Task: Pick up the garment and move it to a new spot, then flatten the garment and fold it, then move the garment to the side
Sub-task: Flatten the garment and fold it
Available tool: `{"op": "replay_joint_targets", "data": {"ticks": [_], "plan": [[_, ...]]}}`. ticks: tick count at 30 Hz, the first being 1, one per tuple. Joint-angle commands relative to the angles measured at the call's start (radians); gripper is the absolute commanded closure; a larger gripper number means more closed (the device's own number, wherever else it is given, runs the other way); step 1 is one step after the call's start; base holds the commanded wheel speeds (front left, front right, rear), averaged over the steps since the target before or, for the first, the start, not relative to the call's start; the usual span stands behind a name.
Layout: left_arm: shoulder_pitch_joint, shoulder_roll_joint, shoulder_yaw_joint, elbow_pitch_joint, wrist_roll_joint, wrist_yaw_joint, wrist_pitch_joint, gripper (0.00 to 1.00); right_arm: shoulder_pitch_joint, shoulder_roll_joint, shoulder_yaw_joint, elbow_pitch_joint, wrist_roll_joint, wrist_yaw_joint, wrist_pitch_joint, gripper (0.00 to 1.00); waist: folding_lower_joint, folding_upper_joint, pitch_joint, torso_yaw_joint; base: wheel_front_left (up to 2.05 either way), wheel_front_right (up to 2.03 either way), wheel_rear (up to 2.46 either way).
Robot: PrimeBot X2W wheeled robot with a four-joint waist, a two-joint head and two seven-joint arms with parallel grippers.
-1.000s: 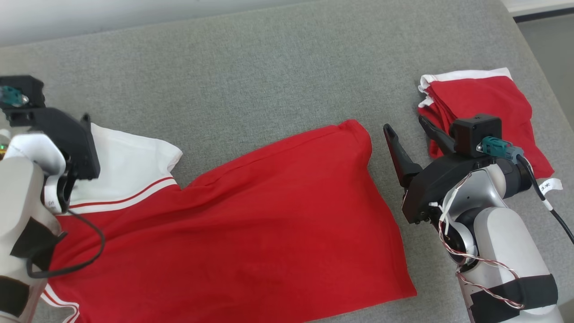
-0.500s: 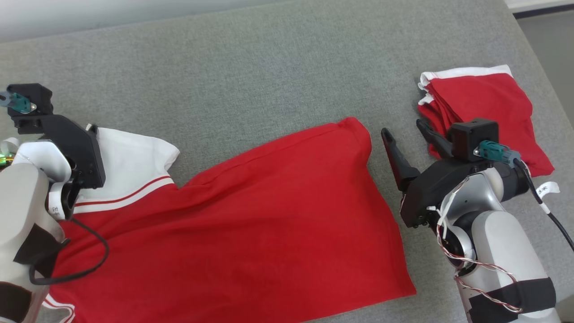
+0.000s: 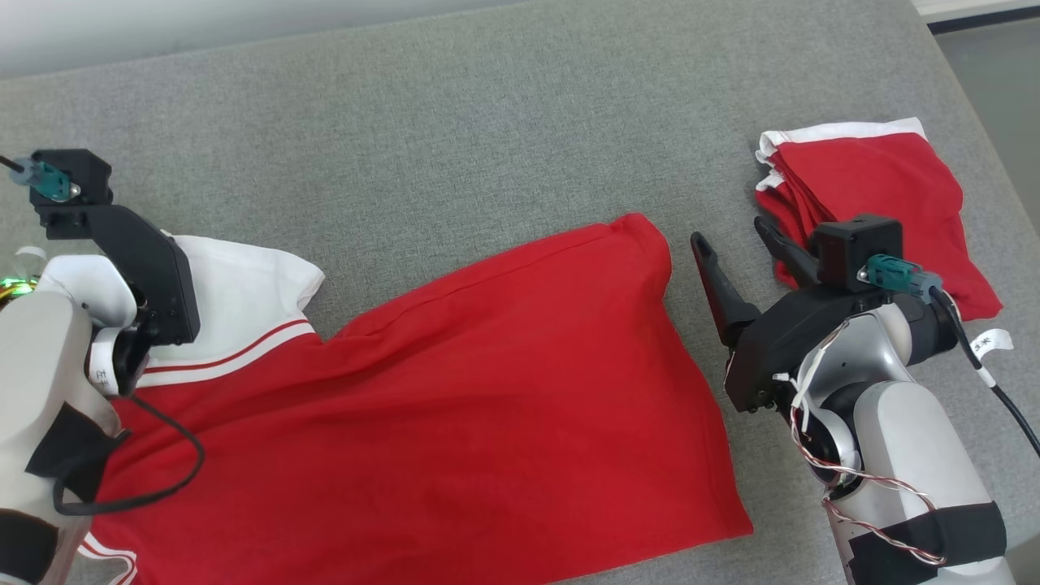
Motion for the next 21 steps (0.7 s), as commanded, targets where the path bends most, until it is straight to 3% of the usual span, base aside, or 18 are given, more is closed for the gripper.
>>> {"op": "replay_joint_targets", "data": {"ticks": [1, 2, 3, 15, 19, 21], "plan": [[0.036, -0.002, -0.011, 0.013, -0.003, -0.001, 0.006, 0.72, -0.010, 0.002, 0.004, 0.001, -0.006, -0.002, -0.002, 0.00, 0.0001, 0.0000, -0.004, 0.000, 0.00, 0.00, 0.00], [0.041, -0.004, -0.009, 0.012, -0.008, -0.002, 0.003, 0.95, -0.010, 0.003, 0.008, 0.001, -0.005, -0.002, 0.000, 0.00, 0.0001, 0.0000, -0.004, 0.000, 0.00, 0.00, 0.00], [0.046, -0.008, -0.005, 0.010, -0.014, -0.004, -0.003, 0.99, -0.011, 0.002, 0.012, 0.000, -0.004, -0.002, 0.001, 0.00, 0.0001, 0.0000, -0.003, -0.001, 0.00, 0.00, 0.00], [0.030, -0.015, 0.045, -0.017, -0.063, -0.018, -0.079, 1.00, -0.103, -0.035, 0.075, 0.026, 0.012, -0.002, 0.057, 0.00, 0.0001, 0.0000, 0.003, 0.001, 0.00, 0.00, 0.00], [0.018, -0.002, 0.084, -0.041, -0.108, -0.027, -0.090, 1.00, -0.169, -0.038, 0.051, 0.070, 0.018, -0.003, 0.131, 0.00, 0.0001, 0.0000, 0.001, 0.014, 0.00, 0.00, 0.00], [0.023, 0.011, 0.097, -0.066, -0.123, -0.031, -0.080, 1.00, -0.215, -0.035, 0.019, 0.136, 0.005, -0.003, 0.236, 0.00, 0.0001, 0.0000, 0.002, 0.026, 0.00, 0.00, 0.00]]}}
